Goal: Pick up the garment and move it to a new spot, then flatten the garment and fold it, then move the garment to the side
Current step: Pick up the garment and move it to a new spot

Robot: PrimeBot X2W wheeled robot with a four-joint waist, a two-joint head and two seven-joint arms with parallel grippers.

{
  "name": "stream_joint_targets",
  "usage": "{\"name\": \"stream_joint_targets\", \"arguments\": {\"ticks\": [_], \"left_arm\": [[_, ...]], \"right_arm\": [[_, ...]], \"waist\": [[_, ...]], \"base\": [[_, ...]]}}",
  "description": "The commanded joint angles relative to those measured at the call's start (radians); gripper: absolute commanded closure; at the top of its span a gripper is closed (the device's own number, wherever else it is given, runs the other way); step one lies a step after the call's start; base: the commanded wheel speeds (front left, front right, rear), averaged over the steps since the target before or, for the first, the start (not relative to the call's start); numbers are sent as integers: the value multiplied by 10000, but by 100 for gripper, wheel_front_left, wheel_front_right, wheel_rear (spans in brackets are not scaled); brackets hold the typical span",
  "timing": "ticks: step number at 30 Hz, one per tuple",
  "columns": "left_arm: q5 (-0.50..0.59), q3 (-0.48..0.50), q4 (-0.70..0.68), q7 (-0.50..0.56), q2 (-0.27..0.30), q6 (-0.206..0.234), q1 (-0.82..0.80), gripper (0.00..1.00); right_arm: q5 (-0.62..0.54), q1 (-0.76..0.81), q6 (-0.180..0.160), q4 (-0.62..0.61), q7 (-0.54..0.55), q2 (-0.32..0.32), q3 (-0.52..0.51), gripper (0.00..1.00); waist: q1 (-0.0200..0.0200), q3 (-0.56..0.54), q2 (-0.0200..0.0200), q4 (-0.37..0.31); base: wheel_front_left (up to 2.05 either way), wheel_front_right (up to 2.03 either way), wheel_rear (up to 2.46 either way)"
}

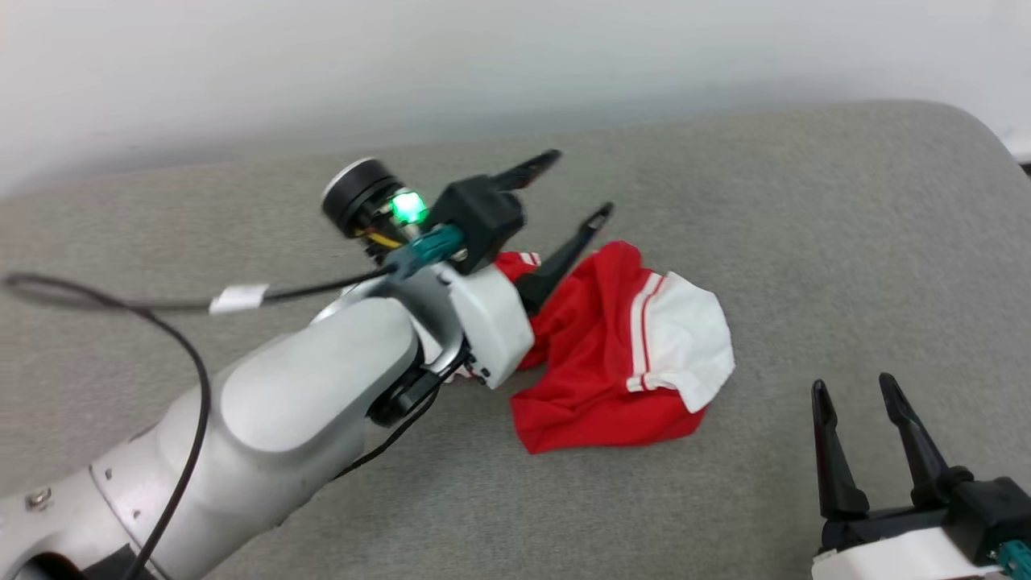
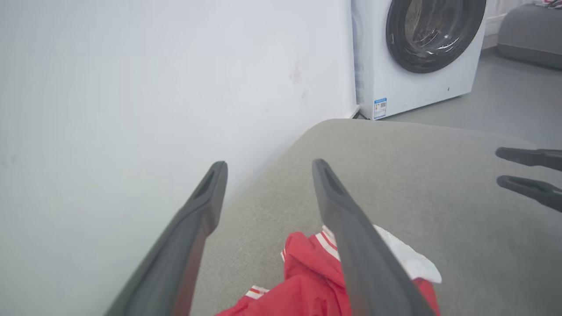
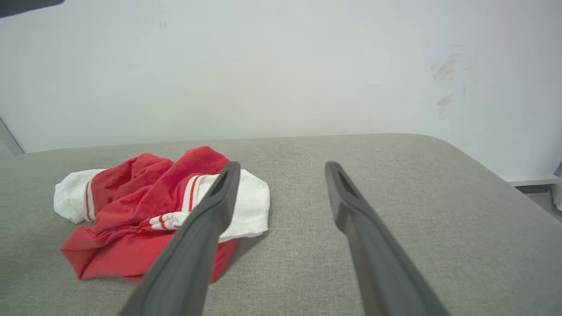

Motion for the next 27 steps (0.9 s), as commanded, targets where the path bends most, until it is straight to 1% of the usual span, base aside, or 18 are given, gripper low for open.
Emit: {"name": "stream_joint_targets", "arguments": {"ticks": [1, 2, 4, 7, 10, 13, 16, 18, 23, 24, 25, 26, 27], "left_arm": [[141, 115, 124, -392, 37, 345, 325, 0], [229, 180, 206, -671, 62, 611, 506, 0], [465, 439, 286, -1126, 166, 1325, 857, 0], [595, 875, 242, -1416, 245, 2219, 1672, 0], [757, 1460, 1, -1497, 317, 2940, 2457, 0], [1312, 2412, -670, -1509, 355, 3604, 3426, 0], [1821, 3314, -1296, -1497, 300, 4002, 4619, 0], [2128, 3955, -1579, -1498, 180, 4155, 5340, 0], [2886, 5401, -1987, -1500, -173, 4227, 7014, 0], [2886, 5401, -1987, -1500, -173, 4227, 7014, 0], [3172, 5907, -2074, -1500, -371, 4123, 7544, 0], [3172, 5907, -2074, -1500, -371, 4123, 7544, 0], [3317, 6136, -2093, -1500, -459, 4071, 7815, 0]], "right_arm": [[-43, 146, -7, -15, -21, 19, -44, 0], [-38, 160, -7, -16, -21, 19, -91, 0], [-42, 235, -7, -4, -21, 21, -124, 0], [-46, 303, -7, 3, -21, 19, -220, 0], [-31, 295, -7, -15, -21, 19, -292, 0], [-30, 310, -7, -29, -21, 19, -328, 0], [-101, 335, -7, -42, -21, 19, -354, 0], [-119, 389, -7, -43, -21, 21, -382, 0], [-141, 516, -7, -28, -21, 21, -399, 0], [-141, 516, -7, -28, -21, 21, -399, 0], [-126, 535, -7, -26, -21, 18, -406, 0], [-126, 535, -7, -26, -21, 18, -406, 0], [-104, 567, -7, -21, -21, 19, -399, 0]], "waist": [[1, -299, 0, 369], [1, -346, 0, 438], [1, -413, 0, 538], [1, -503, 0, 684], [1, -538, 0, 798], [1, -571, 0, 888], [1, -621, 0, 926], [1, -681, 0, 951], [1, -807, 0, 1007], [1, -807, 0, 1007], [1, -845, 0, 1025], [1, -845, 0, 1025], [1, -864, 0, 1029]], "base": [[0, 0, 0], [0, 0, 0], [0, 0, 0], [0, 0, 0], [0, 0, 0], [0, 0, 0], [0, 0, 0], [0, 0, 0], [0, 0, 0], [0, 0, 0], [0, 0, 0], [0, 0, 0], [0, 0, 0]]}}
